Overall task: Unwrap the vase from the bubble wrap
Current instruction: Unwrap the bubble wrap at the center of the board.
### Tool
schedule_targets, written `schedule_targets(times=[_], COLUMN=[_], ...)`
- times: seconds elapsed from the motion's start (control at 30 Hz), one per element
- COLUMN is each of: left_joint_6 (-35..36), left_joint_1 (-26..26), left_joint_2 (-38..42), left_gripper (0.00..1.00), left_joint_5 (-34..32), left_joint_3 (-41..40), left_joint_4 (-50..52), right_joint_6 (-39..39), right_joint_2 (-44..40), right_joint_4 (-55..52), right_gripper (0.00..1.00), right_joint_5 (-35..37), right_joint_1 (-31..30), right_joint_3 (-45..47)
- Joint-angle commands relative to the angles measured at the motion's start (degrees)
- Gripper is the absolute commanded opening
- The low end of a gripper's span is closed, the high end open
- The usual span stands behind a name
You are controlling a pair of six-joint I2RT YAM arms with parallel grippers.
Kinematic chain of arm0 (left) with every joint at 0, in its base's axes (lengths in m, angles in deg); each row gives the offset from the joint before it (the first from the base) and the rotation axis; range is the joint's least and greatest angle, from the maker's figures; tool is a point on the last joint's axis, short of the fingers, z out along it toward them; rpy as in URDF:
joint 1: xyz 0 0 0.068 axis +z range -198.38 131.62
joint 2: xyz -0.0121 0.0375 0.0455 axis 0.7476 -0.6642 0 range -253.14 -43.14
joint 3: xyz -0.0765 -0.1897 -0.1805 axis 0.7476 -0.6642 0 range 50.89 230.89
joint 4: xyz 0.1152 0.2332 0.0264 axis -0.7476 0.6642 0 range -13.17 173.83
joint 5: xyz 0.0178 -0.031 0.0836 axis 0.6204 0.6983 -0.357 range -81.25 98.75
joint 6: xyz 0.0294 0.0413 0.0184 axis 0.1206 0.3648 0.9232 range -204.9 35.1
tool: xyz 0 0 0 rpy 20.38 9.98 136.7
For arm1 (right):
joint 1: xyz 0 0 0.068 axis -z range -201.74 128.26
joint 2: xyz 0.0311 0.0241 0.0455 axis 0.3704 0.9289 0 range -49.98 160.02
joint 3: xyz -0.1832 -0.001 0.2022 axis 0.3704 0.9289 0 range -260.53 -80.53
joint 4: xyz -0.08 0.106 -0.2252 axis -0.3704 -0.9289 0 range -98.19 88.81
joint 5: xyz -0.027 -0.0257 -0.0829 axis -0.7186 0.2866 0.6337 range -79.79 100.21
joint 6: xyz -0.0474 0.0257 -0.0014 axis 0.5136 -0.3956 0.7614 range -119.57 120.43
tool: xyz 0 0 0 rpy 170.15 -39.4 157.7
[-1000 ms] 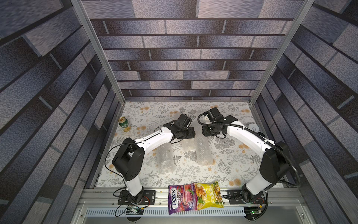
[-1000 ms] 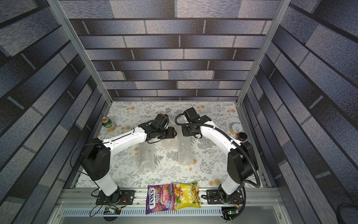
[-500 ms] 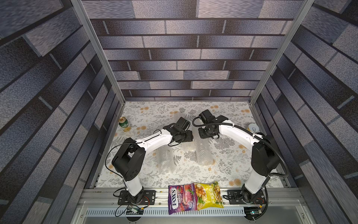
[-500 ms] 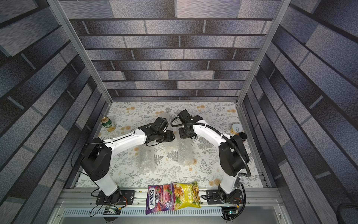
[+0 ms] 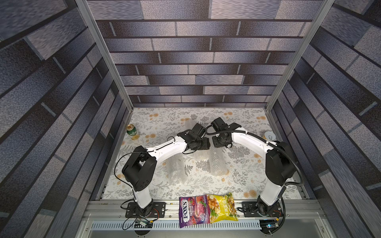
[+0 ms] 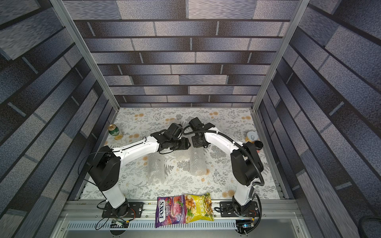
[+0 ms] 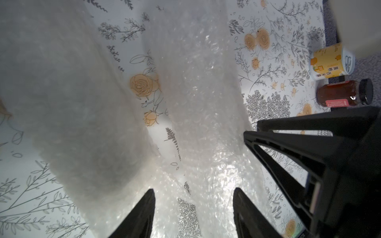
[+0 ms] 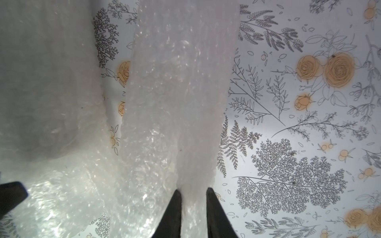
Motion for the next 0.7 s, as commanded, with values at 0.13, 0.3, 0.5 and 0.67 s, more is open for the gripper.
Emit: schedule_targets(times=[0.13,0.3,0.5,0.67], left_joint_6=[1.9,0.5,-2.0,-4.0], left_joint_1=[-1.9,-2.0,-1.9,-1.6], left_joint_2=[-5.3,-6.7,-6.6,-7.6], left_gripper=[0.6,0.6,0.61,0.61], left_joint_5=[-0.2,0.4,1.5,3.6], left_joint_3=[7.7,8.2,6.0,5.0], left_joint_4=[5.7,5.2,0.2,-2.9], right_joint_6=[-1.5,-2.0,-3.0,-3.5], right_joint_2=[-1.3,-2.9,-5.7,-6.9], right_joint_4=[0.3,2.1,5.3,6.9], right_gripper=[0.21,0.2,0.22,0.23], right_joint_5=[2.4,1.8,-0.9,-2.6], right_joint_1=[-0.2,0.2,1.6,3.4], right_joint_3=[2.1,4.0,6.7,8.5])
